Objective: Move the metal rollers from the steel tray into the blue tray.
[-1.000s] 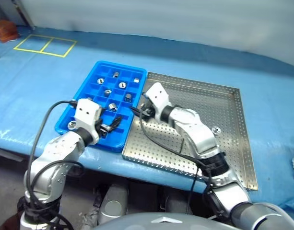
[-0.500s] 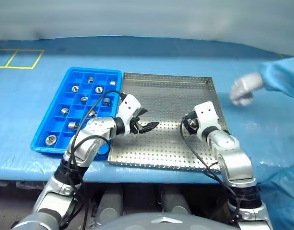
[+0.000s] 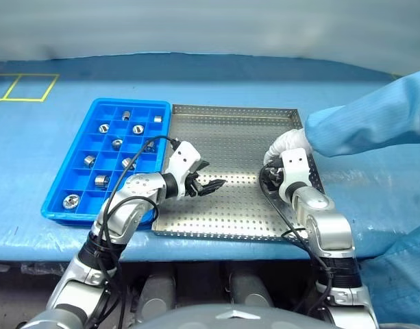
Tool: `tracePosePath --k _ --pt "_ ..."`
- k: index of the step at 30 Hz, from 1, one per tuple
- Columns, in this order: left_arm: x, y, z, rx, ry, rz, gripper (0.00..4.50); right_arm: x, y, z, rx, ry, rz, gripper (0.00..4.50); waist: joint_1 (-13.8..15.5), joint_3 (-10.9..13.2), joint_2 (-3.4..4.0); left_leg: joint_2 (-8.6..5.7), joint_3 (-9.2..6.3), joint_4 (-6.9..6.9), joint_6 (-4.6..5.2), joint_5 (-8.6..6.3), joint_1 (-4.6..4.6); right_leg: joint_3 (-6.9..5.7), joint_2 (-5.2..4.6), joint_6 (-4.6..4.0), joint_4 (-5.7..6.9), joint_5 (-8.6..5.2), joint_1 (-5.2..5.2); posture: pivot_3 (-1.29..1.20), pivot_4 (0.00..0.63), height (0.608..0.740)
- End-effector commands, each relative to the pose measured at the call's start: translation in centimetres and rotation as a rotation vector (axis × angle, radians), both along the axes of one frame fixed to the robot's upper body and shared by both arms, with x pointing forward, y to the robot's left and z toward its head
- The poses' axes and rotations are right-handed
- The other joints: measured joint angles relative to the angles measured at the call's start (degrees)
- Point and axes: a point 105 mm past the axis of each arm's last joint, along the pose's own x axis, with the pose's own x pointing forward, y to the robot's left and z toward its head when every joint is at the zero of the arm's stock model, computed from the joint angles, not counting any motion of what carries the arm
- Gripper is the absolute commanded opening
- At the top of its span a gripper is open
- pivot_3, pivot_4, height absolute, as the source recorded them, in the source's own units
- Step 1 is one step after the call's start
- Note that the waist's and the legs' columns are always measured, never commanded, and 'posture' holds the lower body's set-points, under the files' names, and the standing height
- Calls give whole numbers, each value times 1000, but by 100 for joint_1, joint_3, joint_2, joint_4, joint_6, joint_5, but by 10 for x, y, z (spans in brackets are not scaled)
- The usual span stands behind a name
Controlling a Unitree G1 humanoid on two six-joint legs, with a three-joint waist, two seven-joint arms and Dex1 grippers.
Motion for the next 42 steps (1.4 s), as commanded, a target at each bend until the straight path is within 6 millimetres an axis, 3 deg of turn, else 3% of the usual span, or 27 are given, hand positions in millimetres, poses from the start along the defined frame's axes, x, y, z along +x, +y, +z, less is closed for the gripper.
tracePosePath --k 1,8,15,24,29,35,42 --pt "-1 3 12 -16 -43 14 3705 5 -3 9 2 -43 -18 3952 23 0 0 0 -1 0 0 0 -1 0 0 0 -1 0 0 73 150 740" --pt "-1 5 11 -16 -41 28 3705 6 0 10 9 -45 -7 3952 74 0 0 -1 0 2 0 0 -1 1 0 1 0 1 0 76 150 740" --pt "4 22 14 -5 -52 78 3705 -5 37 22 88 -64 179 3952 53 0 1 2 -2 -1 0 0 1 2 4 1 1 1 -1 67 150 740" --pt "4 43 11 20 -46 140 3705 -11 51 47 146 -131 267 3952 92 1 3 2 -2 1 0 0 -1 3 4 1 0 1 -1 88 150 740" --pt "1 42 11 12 -47 149 3705 -41 59 53 91 -77 422 3952 169 1 2 1 -2 0 1 -1 -3 3 2 1 -3 0 0 108 150 740" --pt "-2 42 6 4 -30 157 3705 -82 62 40 51 66 531 3952 204 1 2 1 -2 3 1 -2 -2 2 1 1 -3 -1 0 107 150 740" --pt "-16 24 5 -17 -6 60 3705 -97 54 17 29 203 512 3952 209 2 1 -2 1 21 1 -3 -6 1 -4 2 -2 -1 1 98 150 740"
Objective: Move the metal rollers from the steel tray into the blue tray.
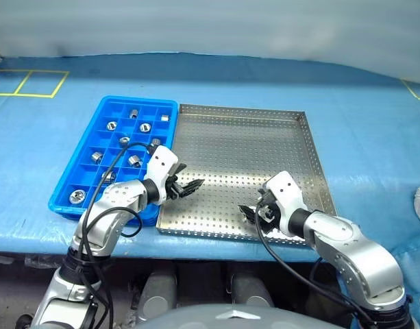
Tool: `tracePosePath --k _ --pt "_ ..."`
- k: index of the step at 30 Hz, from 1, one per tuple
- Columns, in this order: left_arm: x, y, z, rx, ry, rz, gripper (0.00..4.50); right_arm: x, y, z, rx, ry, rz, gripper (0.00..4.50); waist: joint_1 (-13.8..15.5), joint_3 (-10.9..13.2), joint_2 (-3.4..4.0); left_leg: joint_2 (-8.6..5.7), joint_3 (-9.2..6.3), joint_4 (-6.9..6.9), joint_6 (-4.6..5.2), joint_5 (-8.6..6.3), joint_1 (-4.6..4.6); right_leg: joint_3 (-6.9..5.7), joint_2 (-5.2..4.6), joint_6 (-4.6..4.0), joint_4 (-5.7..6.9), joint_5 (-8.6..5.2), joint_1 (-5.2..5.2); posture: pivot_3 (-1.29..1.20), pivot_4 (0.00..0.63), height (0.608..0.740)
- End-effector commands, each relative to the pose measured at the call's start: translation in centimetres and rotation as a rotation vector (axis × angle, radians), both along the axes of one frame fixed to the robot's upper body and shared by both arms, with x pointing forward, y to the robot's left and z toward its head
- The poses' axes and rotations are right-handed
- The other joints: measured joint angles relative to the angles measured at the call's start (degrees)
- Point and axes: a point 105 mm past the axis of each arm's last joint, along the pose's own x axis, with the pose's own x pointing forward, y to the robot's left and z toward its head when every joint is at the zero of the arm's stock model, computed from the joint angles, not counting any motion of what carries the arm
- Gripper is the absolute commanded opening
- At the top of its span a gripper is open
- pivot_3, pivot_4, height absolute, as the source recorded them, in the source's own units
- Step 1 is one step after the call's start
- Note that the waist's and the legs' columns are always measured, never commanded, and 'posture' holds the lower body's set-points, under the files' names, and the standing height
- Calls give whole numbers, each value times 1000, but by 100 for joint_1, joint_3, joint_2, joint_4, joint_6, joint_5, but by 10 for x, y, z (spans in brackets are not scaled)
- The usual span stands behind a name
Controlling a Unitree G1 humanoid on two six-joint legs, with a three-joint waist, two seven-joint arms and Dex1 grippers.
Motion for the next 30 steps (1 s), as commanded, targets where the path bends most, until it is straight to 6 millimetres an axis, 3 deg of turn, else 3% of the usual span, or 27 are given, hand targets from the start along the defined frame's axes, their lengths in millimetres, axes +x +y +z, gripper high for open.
tracePosePath --k 1,9,13,17,20,24,30 --pt "-15 -18 9 -28 -10 -108 3705 -4 -1 -1 -6 12 -2 3952 2 0 0 -1 0 0 1 -1 -1 0 -2 0 -1 0 0 98 150 740" --pt "-25 -26 2 5 27 -194 3705 -11 1 -16 -20 78 12 3952 -2 0 0 0 -2 -3 5 -3 -1 -3 1 1 -1 0 -2 94 150 740" --pt "-25 -27 1 12 29 -204 3705 -12 2 -16 -14 80 14 3104 -3 0 -1 -1 0 0 5 -4 -3 -2 -1 1 -4 0 -1 93 150 740" --pt "-24 -26 0 19 28 -202 3705 -9 4 -12 -12 56 12 1770 -5 0 -1 0 -1 0 5 -4 -2 -3 -1 1 -3 0 -1 93 150 740" --pt "-24 -25 0 20 28 -197 3705 -6 4 -7 -15 23 14 1739 -8 0 -1 0 -1 0 5 -4 -2 -3 -1 1 -3 0 -1 91 150 740" --pt "-23 -16 4 7 26 -155 3705 8 15 18 35 -88 44 1739 -16 1 -1 0 0 1 5 -4 -2 -3 -1 1 -2 0 -2 91 150 740" --pt "-9 21 19 -18 -40 77 3705 49 57 58 124 -316 154 1739 -69 3 -3 6 -2 -2 5 -4 1 -8 4 2 0 0 -2 123 150 740"
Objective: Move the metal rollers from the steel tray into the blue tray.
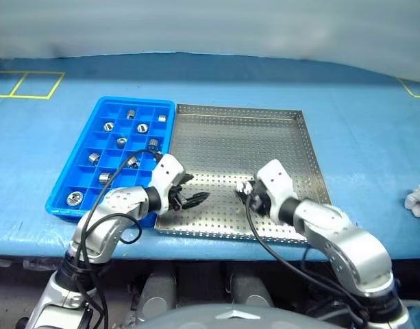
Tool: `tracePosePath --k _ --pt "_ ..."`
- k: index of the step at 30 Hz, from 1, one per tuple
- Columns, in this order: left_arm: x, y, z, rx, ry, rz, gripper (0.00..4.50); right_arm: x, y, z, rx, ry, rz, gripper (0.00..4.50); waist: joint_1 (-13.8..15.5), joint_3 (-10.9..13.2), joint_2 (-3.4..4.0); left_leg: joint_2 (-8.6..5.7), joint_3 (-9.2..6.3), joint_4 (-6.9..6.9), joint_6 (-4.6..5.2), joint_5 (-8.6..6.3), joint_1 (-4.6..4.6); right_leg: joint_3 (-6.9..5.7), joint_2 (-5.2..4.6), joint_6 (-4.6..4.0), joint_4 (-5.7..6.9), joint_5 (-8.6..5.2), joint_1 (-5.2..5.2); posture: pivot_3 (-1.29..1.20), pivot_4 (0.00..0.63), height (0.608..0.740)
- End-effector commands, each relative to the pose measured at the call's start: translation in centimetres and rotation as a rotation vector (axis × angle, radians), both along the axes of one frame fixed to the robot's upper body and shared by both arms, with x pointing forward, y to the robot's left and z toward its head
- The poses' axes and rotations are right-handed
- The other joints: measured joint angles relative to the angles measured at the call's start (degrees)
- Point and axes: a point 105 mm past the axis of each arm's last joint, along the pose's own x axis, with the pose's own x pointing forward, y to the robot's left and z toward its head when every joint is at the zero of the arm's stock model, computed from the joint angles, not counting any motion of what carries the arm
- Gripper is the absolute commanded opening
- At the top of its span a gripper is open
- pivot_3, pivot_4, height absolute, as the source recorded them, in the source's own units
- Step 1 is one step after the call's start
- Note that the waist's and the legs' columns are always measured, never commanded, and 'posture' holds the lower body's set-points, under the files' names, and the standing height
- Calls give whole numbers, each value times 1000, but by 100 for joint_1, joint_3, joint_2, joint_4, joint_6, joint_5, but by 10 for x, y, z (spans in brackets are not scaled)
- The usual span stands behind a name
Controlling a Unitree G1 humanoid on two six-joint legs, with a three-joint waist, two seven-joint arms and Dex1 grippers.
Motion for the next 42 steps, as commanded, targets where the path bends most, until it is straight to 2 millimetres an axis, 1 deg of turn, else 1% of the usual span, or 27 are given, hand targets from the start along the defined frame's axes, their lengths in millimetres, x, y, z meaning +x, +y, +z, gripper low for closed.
tracePosePath --k 1,5,9,12,15,18,24,25,27,30,34,36,39,40,42 --pt "8 26 25 -15 -104 146 3705 17 33 22 83 -106 95 1739 12 1 -1 0 -1 -2 0 0 -1 0 1 0 0 0 0 130 150 740" --pt "15 69 33 44 -132 376 3705 32 80 28 131 -110 220 1739 25 1 -1 0 -2 -11 1 0 0 0 2 -1 0 1 -1 182 150 740" --pt "9 105 34 105 -127 523 3705 34 119 27 143 -110 335 1739 125 1 -1 0 -10 -19 0 0 0 -3 4 -2 -1 0 1 245 150 740" --pt "2 119 34 124 -123 585 3705 33 137 26 146 -108 396 1739 240 1 -1 -1 -9 -22 0 0 0 -3 3 -3 -2 0 -1 283 150 740" --pt "-4 124 33 127 -119 617 3705 31 149 21 151 -87 436 1739 359 0 -1 0 -10 -22 -1 1 2 -5 3 -4 -1 -1 0 311 150 740" --pt "-7 121 31 125 -112 616 3705 33 154 17 153 -80 455 1739 451 0 -1 0 -11 -21 -4 2 4 -7 3 -5 -1 -2 2 321 150 740" --pt "-8 115 29 120 -105 603 3705 36 159 12 172 -50 477 1739 527 0 -1 0 -10 -24 -6 2 5 -7 4 -7 0 -2 0 324 150 740" --pt "-7 114 29 121 -105 601 3705 37 160 10 168 -43 475 1739 529 0 -1 1 -10 -28 -6 2 6 -7 4 -8 0 -3 -1 324 150 740" --pt "-6 114 29 122 -105 597 3705 38 160 8 161 -43 473 2485 542 0 -1 1 -10 -34 -6 2 7 -9 4 -12 0 -5 -3 323 150 740" --pt "-5 112 29 126 -102 583 3705 38 157 16 185 -73 462 3377 556 0 -1 1 -11 -36 -7 2 6 -10 4 -14 -2 -6 -3 316 150 740" --pt "-4 104 29 114 -102 542 3705 41 145 27 219 -113 425 3377 558 0 -1 1 -10 -35 -8 3 6 -10 3 -13 -1 -6 -2 309 150 740" --pt "-3 95 31 96 -111 498 3705 43 132 35 232 -146 395 3377 566 0 -1 1 -10 -35 -8 3 6 -10 3 -13 -1 -6 -2 293 150 740" --pt "0 74 35 85 -165 390 3705 46 96 47 225 -221 321 3377 625 0 -1 -2 -11 -34 -8 2 3 -12 -1 -13 -6 -6 -2 291 150 740" --pt "1 67 39 72 -200 359 3705 49 84 49 209 -258 280 3377 629 0 -1 -4 -9 -34 -8 2 3 -12 -4 -13 -8 -6 0 262 150 740" --pt "6 54 47 31 -268 301 3705 57 52 53 160 -359 157 3377 642 0 -1 -5 -8 -33 -9 2 2 -11 -6 -13 -12 -6 0 245 150 740"
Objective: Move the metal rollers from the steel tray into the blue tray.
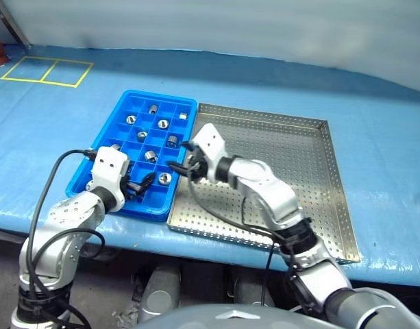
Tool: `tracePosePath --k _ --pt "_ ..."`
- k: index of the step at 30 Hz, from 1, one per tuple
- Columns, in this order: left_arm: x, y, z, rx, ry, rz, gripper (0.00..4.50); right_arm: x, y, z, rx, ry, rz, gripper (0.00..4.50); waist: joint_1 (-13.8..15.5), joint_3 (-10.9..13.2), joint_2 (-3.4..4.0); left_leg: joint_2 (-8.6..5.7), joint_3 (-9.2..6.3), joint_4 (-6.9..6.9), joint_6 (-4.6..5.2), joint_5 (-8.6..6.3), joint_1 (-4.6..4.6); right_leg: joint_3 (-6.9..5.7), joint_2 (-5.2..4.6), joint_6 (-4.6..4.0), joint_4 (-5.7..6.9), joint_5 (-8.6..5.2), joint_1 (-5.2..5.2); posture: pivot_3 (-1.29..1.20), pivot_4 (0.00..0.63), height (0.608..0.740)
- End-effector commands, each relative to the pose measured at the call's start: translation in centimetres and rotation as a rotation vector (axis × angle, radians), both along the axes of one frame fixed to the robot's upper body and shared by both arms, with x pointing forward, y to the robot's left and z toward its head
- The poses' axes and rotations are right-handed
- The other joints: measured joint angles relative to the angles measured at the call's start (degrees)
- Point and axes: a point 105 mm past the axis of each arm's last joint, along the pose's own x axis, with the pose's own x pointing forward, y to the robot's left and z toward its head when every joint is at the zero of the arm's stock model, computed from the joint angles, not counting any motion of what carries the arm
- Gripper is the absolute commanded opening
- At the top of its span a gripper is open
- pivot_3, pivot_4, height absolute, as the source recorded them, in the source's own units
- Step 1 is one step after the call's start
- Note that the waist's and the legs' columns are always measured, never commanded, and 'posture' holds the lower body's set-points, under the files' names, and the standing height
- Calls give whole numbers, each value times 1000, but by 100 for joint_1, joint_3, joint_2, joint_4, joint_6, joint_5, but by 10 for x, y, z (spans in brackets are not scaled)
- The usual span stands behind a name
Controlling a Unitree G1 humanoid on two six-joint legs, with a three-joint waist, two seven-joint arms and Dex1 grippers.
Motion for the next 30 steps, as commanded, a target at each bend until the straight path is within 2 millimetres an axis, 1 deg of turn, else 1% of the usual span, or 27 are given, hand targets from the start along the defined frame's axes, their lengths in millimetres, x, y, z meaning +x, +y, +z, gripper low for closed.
tracePosePath --k 1,4,7,9,10,12,16,18,23,26,30 --pt "7 -24 20 -23 -141 -121 3705 7 -44 22 6 -175 -167 3377 -4 0 0 -1 2 0 0 0 -1 0 -1 0 -2 0 -1 245 150 740" --pt "12 -36 20 -56 -151 -189 3705 5 -79 4 -45 -85 -219 3377 -47 0 1 0 7 -1 0 0 0 3 -1 0 -1 0 -2 192 150 740" --pt "16 -42 19 -90 -135 -246 3705 -5 -103 -9 -91 -36 -243 3377 -151 0 0 1 10 -1 4 -2 0 4 0 0 -2 0 -2 147 150 740" --pt "17 -46 19 -89 -140 -285 3705 -9 -118 -14 -105 -13 -285 3731 -242 0 0 1 10 -1 6 -3 -1 5 0 1 -1 -1 -2 128 150 740" --pt "18 -48 20 -92 -140 -299 4062 -14 -120 -17 -112 -4 -278 3938 -293 0 0 2 9 0 6 -4 -2 5 0 1 -1 -1 -2 117 150 740" --pt "19 -49 20 -97 -139 -318 4482 -22 -119 -18 -103 3 -250 4465 -384 0 1 1 14 5 7 -4 -1 10 -1 2 2 -1 -2 103 150 740" --pt "19 -50 20 -98 -138 -345 4482 -24 -124 -16 -80 -13 -304 4465 -527 0 1 3 13 15 8 -4 3 11 2 4 10 0 1 85 150 740" --pt "22 -45 18 -90 -119 -309 4482 -25 -123 -16 -82 -14 -307 4465 -568 0 1 2 12 23 8 -4 3 11 2 5 12 1 4 85 150 740" --pt "16 -43 19 -78 -104 -337 4482 -29 -120 -10 -66 -32 -267 4465 -578 1 1 2 13 30 8 -4 0 12 2 10 12 3 4 88 150 740" --pt "17 -39 19 -55 -106 -320 4482 -28 -120 -9 -72 -37 -261 4465 -569 1 1 2 12 29 9 -5 0 12 2 10 12 4 4 103 150 740" --pt "18 -38 19 -51 -112 -311 4482 -27 -116 -11 -70 -35 -250 4465 -567 1 1 2 12 30 9 -5 0 12 1 10 12 4 5 114 150 740"
